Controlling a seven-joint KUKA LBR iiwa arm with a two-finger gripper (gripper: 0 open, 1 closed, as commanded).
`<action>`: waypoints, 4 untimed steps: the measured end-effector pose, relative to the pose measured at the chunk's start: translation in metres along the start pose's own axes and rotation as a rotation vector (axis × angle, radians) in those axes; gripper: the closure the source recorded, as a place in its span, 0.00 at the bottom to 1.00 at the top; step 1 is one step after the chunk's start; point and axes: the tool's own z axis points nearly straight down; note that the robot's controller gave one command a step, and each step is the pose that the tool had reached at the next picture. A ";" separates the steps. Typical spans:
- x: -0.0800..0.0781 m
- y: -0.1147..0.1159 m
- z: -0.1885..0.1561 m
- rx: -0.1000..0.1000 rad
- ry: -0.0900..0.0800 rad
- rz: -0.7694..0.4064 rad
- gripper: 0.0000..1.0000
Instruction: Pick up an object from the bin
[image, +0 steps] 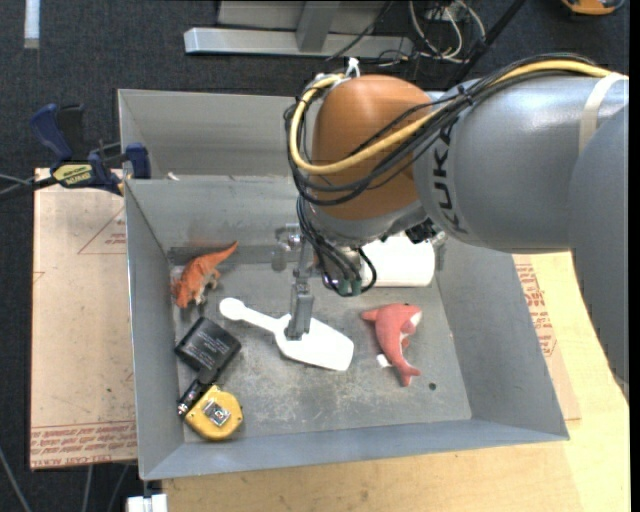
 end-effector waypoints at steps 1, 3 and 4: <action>0.017 -0.030 0.027 0.002 0.013 -0.105 0.00; 0.001 -0.061 0.082 0.001 0.003 0.035 0.00; -0.008 -0.105 0.124 0.001 -0.002 -0.116 1.00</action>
Offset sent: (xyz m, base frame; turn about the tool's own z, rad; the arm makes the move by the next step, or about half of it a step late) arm 0.0157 -0.0598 -0.0651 0.0542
